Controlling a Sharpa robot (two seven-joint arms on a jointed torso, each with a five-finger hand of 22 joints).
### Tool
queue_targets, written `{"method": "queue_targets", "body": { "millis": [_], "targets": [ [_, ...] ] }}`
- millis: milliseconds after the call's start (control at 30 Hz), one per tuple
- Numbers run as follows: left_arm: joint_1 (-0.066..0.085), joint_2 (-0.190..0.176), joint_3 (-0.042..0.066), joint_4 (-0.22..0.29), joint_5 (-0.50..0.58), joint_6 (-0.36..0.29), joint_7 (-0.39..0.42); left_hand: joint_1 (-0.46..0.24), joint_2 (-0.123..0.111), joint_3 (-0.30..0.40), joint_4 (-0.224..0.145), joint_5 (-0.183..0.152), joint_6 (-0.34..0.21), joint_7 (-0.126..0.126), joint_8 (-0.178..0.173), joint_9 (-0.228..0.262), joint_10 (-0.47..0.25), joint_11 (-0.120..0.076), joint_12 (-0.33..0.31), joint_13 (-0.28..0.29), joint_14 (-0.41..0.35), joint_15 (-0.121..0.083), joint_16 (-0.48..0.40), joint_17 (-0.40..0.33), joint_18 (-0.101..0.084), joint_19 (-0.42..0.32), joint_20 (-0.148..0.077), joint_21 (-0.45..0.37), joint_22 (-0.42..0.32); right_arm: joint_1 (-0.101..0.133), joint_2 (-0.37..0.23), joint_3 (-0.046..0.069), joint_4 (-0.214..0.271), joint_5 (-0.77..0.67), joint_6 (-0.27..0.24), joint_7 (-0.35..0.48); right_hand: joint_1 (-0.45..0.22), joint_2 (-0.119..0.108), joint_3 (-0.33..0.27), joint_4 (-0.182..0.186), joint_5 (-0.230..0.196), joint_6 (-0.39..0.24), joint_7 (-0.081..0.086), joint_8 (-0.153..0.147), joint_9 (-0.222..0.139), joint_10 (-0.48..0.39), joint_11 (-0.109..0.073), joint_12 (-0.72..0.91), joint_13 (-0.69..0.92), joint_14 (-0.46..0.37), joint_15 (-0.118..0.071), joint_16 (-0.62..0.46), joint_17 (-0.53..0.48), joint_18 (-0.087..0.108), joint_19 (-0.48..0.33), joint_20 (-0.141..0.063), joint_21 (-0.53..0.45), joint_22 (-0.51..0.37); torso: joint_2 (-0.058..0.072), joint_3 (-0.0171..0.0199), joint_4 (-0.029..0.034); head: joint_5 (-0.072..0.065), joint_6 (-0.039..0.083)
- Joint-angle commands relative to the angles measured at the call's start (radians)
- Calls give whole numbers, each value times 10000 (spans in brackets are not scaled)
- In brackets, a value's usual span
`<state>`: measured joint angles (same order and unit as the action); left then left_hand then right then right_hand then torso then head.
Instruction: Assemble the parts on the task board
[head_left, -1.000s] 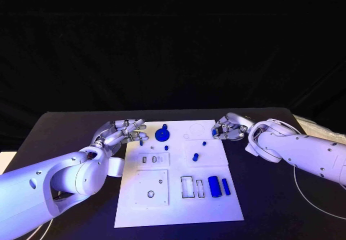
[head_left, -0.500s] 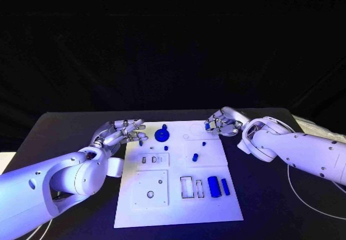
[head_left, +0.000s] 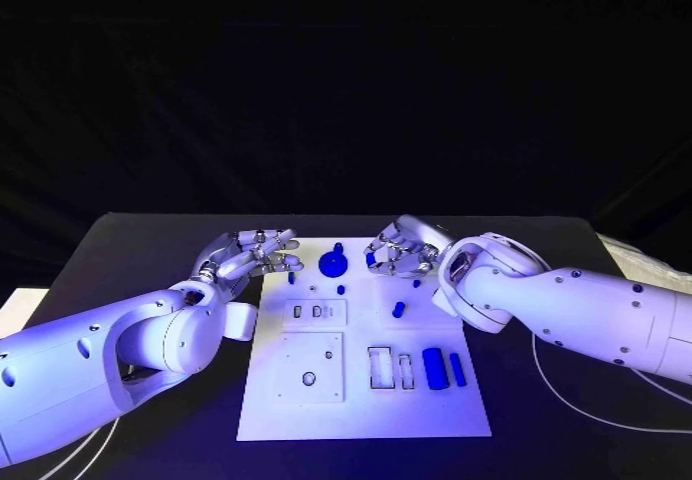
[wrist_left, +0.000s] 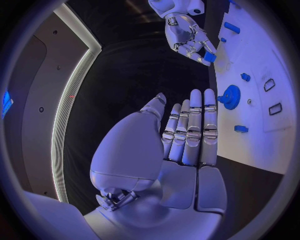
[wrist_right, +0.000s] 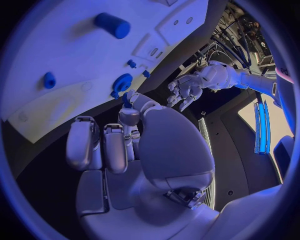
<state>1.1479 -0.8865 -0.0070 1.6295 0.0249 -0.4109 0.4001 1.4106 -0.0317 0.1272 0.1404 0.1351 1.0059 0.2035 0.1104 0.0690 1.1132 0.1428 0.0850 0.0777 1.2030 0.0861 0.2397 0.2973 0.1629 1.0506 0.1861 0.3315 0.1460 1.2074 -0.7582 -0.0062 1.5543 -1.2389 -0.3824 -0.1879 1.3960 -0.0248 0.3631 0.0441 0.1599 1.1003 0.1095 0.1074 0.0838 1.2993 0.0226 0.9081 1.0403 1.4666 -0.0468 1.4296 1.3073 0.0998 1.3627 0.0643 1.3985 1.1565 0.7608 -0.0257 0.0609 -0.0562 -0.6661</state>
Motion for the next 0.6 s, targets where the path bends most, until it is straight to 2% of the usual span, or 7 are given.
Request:
{"method": "queue_targets", "body": {
  "millis": [33, 133, 300, 367, 500, 600],
  "targets": [
    [2, 38, 5, -48, -13, 238, -8, 81, 18, -12, -64, -43, 11, 36, -55, 8, 28, 15, -32, 12, -77, -26, -46, 15, 186, -25, 44, -68, -14, -120, 357, -56, 120, -1221, 306, -1119, -196, -13, 126, 74, -26, -26, 37, 4, 157, -53, 30, -28, 3, 566, 6, -67, 122, -168, -45, -22, -25, -20, -40, -68, 63, 113, -90],
    [2, 52, 5, -80, -13, 235, -20, 81, 18, -12, -64, -43, 11, 36, -55, 8, 28, 15, -32, 12, -77, -26, -46, 15, 186, -25, 44, -68, -14, -255, 695, -107, 84, -1556, 389, -1245, -229, -27, 138, 69, -23, -13, 32, 6, 162, -48, 27, -24, 7, 563, 5, -79, 104, -167, -46, -19, -28, -25, -42, -105, 88, 132, -130],
    [3, 71, 5, -113, -12, 233, -32, 83, 22, -6, -71, -43, 12, 36, -57, 8, 30, 15, -35, 11, -79, -26, -49, 20, 186, -25, 43, -69, -14, -483, 1135, -167, -62, -2027, 494, -1353, -374, -112, 160, 50, 51, 36, 15, 11, 182, -36, 14, -23, 14, 561, -3, -100, 79, -163, -48, -17, -37, -40, -35, -93, 69, 214, -159],
    [3, 84, 5, -125, -12, 236, -36, 83, 22, -5, -71, -43, 12, 36, -57, 8, 31, 15, -35, 11, -79, -26, -50, 21, 186, -25, 43, -69, -14, -562, 1274, -188, -143, -2158, 520, -1392, -413, -133, 165, 45, 71, 47, 10, 11, 187, -33, 11, -24, 14, 561, -6, -104, 74, -163, -46, -17, -39, -40, -31, -98, 71, 227, -176],
    [3, 113, 5, -152, -12, 242, -42, 83, 22, -5, -71, -43, 12, 36, -57, 8, 31, 15, -35, 11, -79, -26, -50, 21, 186, -25, 43, -69, -14, -698, 1520, -229, -314, -2344, 557, -1445, -460, -152, 172, 44, 98, 59, 6, 10, 192, -29, 8, -24, 16, 560, -9, -114, 61, -163, -45, -18, -40, -42, -28, -83, 53, 264, -214],
    [3, 128, 5, -164, -12, 249, -45, 83, 22, -5, -71, -43, 12, 36, -57, 8, 31, 15, -35, 11, -79, -26, -50, 21, 186, -25, 43, -69, -14, -757, 1612, -242, -364, -2434, 571, -1450, -493, -163, 177, 45, 117, 65, 3, 8, 196, -24, 6, -19, 20, 558, -10, -122, 49, -162, -47, -18, -44, -49, -31, -77, 63, 269, -229]
  ]
}}
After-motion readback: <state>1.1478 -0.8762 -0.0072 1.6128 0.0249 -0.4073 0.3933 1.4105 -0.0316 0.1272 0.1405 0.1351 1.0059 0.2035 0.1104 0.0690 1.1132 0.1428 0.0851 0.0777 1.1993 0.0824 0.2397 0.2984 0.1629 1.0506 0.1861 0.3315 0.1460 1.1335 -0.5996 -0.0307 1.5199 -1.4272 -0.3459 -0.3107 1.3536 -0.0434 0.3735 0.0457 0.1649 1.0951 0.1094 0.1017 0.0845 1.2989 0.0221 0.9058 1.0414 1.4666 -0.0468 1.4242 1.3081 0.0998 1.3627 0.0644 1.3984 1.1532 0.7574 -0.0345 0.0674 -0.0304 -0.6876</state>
